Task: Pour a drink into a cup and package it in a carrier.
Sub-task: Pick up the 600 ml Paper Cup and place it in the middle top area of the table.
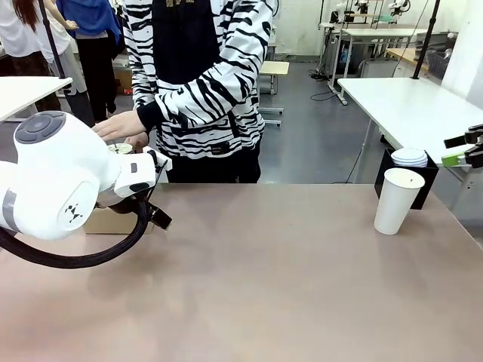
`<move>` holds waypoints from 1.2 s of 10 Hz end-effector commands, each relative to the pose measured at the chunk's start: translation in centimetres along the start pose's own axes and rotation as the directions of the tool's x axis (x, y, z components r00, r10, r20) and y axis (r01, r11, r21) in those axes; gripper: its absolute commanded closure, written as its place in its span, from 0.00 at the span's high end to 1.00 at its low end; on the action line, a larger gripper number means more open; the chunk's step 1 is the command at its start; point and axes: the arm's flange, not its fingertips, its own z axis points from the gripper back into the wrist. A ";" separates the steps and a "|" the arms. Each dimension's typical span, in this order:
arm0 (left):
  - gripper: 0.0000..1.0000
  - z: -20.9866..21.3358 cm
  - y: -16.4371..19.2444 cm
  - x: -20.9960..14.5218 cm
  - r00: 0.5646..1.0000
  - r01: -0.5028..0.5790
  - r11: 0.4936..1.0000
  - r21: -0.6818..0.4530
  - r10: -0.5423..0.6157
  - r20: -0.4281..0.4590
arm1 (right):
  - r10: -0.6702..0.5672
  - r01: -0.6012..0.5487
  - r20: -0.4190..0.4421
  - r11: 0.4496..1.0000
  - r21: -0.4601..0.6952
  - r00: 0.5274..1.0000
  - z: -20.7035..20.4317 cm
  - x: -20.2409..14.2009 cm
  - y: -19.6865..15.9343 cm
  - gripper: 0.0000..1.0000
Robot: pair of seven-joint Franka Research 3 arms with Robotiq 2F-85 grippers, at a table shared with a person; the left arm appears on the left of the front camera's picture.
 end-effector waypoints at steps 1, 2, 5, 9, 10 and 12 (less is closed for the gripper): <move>1.00 0.0 0.0 0.0 1.000 0.000 1.000 -0.001 0.000 0.001 | -0.049 0.045 0.109 0.998 0.038 0.993 0.7 -4.3 -3.0 1.00; 1.00 0.0 0.0 0.0 1.000 0.000 1.000 -0.001 0.000 0.001 | -0.037 0.029 0.159 0.998 0.052 0.987 1.2 -6.5 -3.8 1.00; 1.00 0.0 0.0 0.0 1.000 0.000 1.000 -0.001 0.000 0.001 | -0.029 0.009 0.305 0.998 0.066 0.952 -0.1 -12.1 -5.7 1.00; 1.00 0.0 0.0 0.0 1.000 0.000 1.000 -0.001 0.000 0.001 | -0.090 0.022 0.409 0.985 0.169 0.908 -5.4 -17.2 -7.0 1.00; 1.00 0.0 0.0 0.0 1.000 0.000 1.000 -0.001 0.000 0.001 | -0.079 0.008 0.428 0.986 0.165 0.900 -6.5 -17.8 -7.4 1.00; 1.00 0.0 0.0 0.0 1.000 0.000 1.000 -0.001 0.000 0.001 | -0.040 -0.033 0.446 0.988 0.153 0.894 -8.8 -18.0 -7.2 1.00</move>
